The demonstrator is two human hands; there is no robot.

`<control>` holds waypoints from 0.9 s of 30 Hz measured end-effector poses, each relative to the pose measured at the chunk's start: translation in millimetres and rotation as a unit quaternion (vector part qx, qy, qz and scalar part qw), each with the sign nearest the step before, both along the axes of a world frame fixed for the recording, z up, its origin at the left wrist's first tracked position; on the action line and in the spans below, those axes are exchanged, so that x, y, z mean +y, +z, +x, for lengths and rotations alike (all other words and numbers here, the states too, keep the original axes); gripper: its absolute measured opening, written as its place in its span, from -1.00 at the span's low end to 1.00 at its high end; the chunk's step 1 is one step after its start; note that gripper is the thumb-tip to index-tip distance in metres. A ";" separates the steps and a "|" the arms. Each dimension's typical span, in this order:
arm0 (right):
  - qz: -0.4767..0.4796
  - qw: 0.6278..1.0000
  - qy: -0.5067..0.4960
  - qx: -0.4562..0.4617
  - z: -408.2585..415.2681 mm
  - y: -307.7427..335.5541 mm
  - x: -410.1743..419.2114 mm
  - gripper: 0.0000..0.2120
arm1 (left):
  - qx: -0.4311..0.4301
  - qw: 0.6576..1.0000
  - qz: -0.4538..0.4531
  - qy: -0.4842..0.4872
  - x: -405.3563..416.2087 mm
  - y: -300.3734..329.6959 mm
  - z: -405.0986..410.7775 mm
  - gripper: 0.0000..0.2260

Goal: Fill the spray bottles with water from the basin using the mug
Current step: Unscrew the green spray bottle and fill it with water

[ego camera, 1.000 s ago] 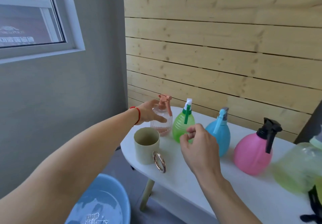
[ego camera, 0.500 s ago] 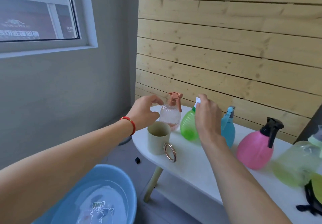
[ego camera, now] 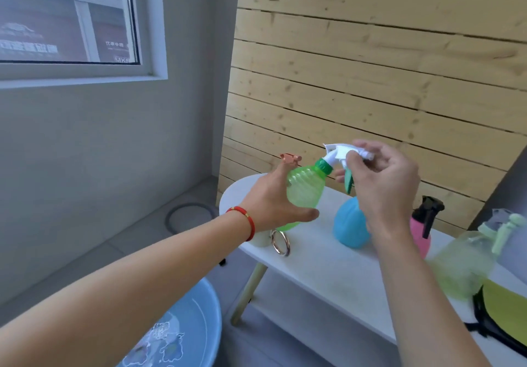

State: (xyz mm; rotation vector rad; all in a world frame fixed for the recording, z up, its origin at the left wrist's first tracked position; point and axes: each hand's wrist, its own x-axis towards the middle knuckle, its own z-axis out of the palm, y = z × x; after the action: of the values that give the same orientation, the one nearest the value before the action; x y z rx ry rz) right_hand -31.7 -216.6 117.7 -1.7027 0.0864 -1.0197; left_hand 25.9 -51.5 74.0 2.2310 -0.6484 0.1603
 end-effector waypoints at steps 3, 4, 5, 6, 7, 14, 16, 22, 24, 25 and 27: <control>0.058 0.983 0.131 0.115 11.1 -13.2 20.7 -0.83 | -0.030 0.996 0.049 0.070 48.5 -13.4 -7.0 -0.24; 0.058 0.967 0.181 0.167 14.3 -16.4 29.0 -0.82 | -0.047 0.993 0.072 0.084 64.6 -19.8 -8.5 -0.24; 0.031 0.947 0.229 0.222 18.5 -20.9 41.2 -0.83 | -0.062 0.988 0.099 0.099 83.4 -27.5 -10.6 -0.24; -0.008 0.924 0.270 0.271 23.3 -25.2 52.2 -0.80 | -0.078 0.983 0.123 0.109 99.2 -34.3 -12.9 -0.24; -0.041 0.898 0.309 0.310 28.3 -32.6 69.8 -0.73 | -0.090 0.977 0.147 0.123 119.0 -41.9 -16.1 -0.23; -0.147 0.826 0.418 0.348 53.9 -84.1 150.4 -0.60 | -0.080 0.970 0.153 0.169 204.8 -90.7 -29.2 -0.27; -0.179 0.810 0.438 0.347 62.5 -97.6 164.8 -0.62 | -0.061 0.968 0.165 0.177 223.1 -101.2 -29.2 -0.25; -0.335 0.772 0.458 0.287 70.8 -112.0 188.3 -0.71 | -0.005 0.973 0.152 0.173 254.8 -111.9 -30.2 -0.27; -0.325 0.760 0.458 0.327 71.1 -113.7 195.5 -0.66 | -0.009 0.973 0.154 0.174 260.0 -115.3 -30.4 -0.27; -0.322 0.761 0.447 0.344 71.4 -115.4 198.7 -0.68 | -0.010 0.972 0.157 0.173 261.4 -116.4 -30.7 -0.26; -0.343 0.774 0.416 0.332 70.7 -117.6 203.4 -0.72 | -0.006 0.973 0.156 0.171 263.3 -118.1 -30.2 -0.26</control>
State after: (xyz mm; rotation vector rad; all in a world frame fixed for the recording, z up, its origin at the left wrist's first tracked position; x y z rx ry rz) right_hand 38.9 -13.3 0.2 -2.3412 -0.6154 0.3124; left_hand -4.3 211.8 -44.1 2.6372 -0.3032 0.2584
